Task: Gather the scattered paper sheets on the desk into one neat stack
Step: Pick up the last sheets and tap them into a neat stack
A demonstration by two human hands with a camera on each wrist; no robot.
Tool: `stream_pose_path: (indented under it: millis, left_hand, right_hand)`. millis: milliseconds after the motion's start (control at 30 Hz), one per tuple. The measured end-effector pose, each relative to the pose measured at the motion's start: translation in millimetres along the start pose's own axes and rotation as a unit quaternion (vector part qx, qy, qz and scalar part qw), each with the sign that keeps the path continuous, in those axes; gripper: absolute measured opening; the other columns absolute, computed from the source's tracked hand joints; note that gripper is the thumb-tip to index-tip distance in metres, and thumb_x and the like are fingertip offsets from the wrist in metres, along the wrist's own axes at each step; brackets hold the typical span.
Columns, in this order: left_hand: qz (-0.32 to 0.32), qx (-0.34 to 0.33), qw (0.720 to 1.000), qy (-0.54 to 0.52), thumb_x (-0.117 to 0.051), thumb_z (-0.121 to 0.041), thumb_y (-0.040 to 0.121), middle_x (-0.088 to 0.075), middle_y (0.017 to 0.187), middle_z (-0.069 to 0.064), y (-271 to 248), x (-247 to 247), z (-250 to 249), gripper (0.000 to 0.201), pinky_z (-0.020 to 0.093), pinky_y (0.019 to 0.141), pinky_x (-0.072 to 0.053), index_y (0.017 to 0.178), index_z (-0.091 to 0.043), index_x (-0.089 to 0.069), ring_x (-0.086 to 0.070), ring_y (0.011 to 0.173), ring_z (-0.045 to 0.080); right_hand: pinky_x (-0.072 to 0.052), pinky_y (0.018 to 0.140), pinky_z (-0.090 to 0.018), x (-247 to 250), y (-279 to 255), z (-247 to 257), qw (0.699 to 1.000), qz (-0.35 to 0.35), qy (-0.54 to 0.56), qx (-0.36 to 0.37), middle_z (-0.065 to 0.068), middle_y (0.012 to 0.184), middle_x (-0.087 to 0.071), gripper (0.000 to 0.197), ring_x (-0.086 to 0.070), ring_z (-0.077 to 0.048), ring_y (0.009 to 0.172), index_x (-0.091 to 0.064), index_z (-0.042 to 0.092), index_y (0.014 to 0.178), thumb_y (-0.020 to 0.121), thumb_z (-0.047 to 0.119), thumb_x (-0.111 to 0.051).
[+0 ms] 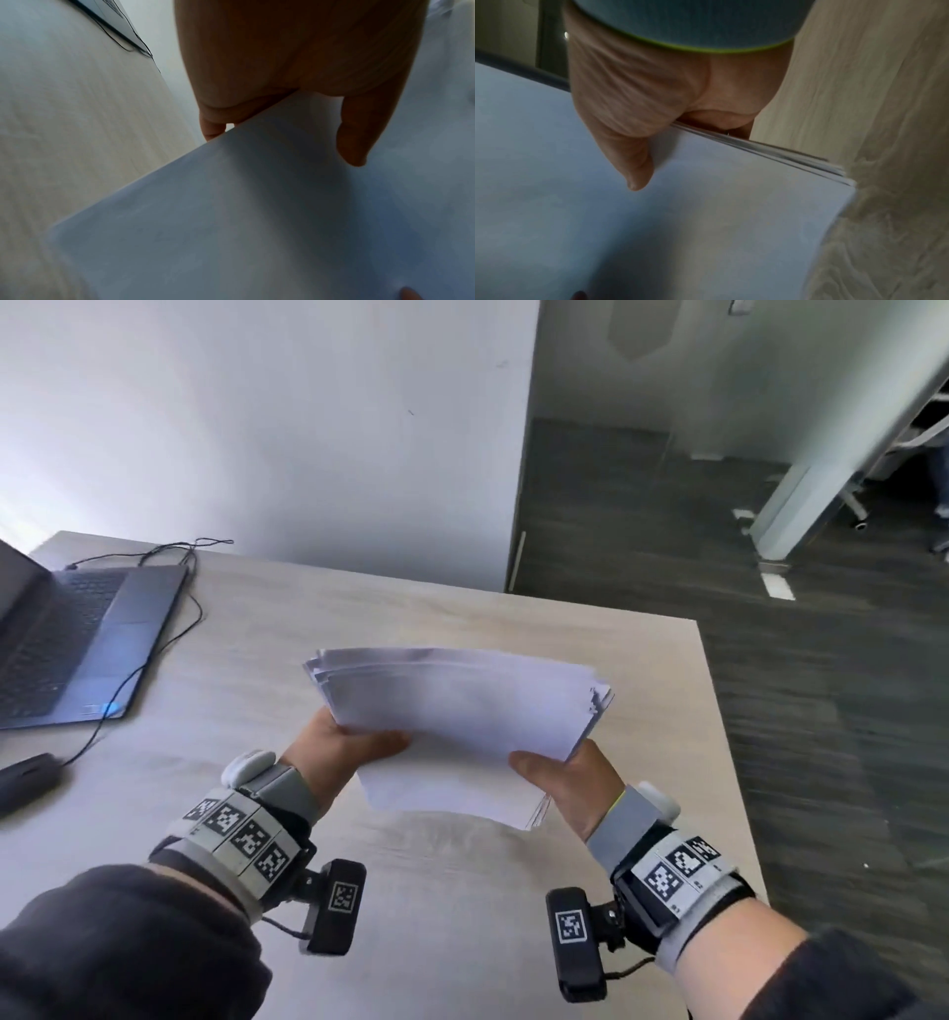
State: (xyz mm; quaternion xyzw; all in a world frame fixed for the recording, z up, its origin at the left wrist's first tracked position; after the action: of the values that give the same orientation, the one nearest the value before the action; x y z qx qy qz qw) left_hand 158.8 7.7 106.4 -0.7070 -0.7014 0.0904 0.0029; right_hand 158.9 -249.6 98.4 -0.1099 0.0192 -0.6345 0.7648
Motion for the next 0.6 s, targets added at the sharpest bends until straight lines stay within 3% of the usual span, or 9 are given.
stream_pose_path:
  millis: [33,133,233,333,433,500,600]
  left_hand:
    - [-0.001,0.001,1.0,0.011,-0.087,-0.021,0.057,-0.078,0.106,0.013,-3,4,1,0.046,0.039,0.082,-0.058,0.102,-0.016,-0.079,-0.074,0.098,0.027]
    - [-0.018,0.004,1.0,0.015,-0.087,-0.026,0.057,-0.078,0.108,0.013,-8,15,4,0.051,0.036,0.083,-0.056,0.106,-0.011,-0.077,-0.074,0.1,0.027]
    - [-0.024,-0.008,1.0,0.011,-0.087,-0.029,0.057,-0.077,0.11,0.011,-9,15,-3,0.063,0.035,0.083,-0.056,0.115,-0.009,-0.072,-0.073,0.103,0.028]
    - [-0.034,-0.036,0.999,0.001,-0.085,-0.035,0.055,-0.078,0.1,0.001,-8,11,-22,0.063,0.025,0.075,-0.056,0.114,-0.017,-0.07,-0.073,0.093,0.017]
    - [-0.06,-0.052,0.997,-0.019,-0.081,-0.055,0.059,-0.074,0.088,-0.003,-7,5,-38,0.055,0.024,0.068,-0.051,0.103,-0.023,-0.074,-0.067,0.083,0.014]
    - [-0.091,-0.049,0.994,-0.032,-0.068,-0.062,0.067,-0.071,0.088,-0.002,-5,4,-42,0.046,0.032,0.072,-0.045,0.094,-0.025,-0.078,-0.062,0.086,0.018]
    - [-0.126,-0.029,0.991,-0.045,-0.062,-0.058,0.067,-0.072,0.089,0.0,-4,0,-45,0.042,0.039,0.081,-0.04,0.081,-0.023,-0.08,-0.06,0.09,0.022]
  right_hand:
    - [-0.053,0.084,-0.049,-3,1,1,1.0,0.009,0.002,0.002,-0.014,0.09,-0.074,0.023,-0.069,-0.036,0.09,-0.074,0.01,0.085,0.073,0.029,-0.074]
    - [-0.055,0.082,-0.043,-9,1,12,0.999,0.009,0.038,0.023,-0.004,0.095,-0.077,0.02,-0.072,-0.023,0.091,-0.078,0.023,0.09,0.07,0.025,-0.075]
    - [-0.056,0.083,-0.043,-10,1,27,0.995,-0.011,0.074,0.064,-0.004,0.095,-0.077,0.03,-0.071,-0.022,0.09,-0.079,0.019,0.092,0.066,0.036,-0.077]
    - [-0.053,0.084,-0.047,-9,3,42,0.989,-0.029,0.109,0.096,-0.019,0.099,-0.073,0.052,-0.068,-0.027,0.093,-0.073,0.004,0.1,0.069,0.045,-0.078]
    - [-0.046,0.073,-0.038,-6,2,49,0.986,-0.053,0.117,0.109,-0.016,0.088,-0.067,0.058,-0.061,-0.025,0.083,-0.074,0.013,0.095,0.068,0.065,-0.071]
    - [-0.048,0.07,-0.029,-5,1,51,0.985,-0.07,0.121,0.105,-0.008,0.084,-0.07,0.044,-0.063,-0.02,0.08,-0.076,0.019,0.085,0.071,0.059,-0.066]
    - [-0.047,0.061,-0.019,-6,-5,58,0.986,-0.081,0.107,0.099,0.001,0.078,-0.073,0.031,-0.064,-0.012,0.071,-0.074,0.017,0.077,0.08,0.039,-0.052]
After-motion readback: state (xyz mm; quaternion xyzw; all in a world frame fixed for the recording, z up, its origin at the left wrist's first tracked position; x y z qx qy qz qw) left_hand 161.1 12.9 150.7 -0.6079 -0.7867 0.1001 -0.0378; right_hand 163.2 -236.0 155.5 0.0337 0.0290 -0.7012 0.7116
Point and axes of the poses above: each hand's wrist, its own y-axis towards the middle knuckle, its own x-axis out of the back of the hand, z = x × y, the point moved 5 cm from there along y, towards the middle knuckle
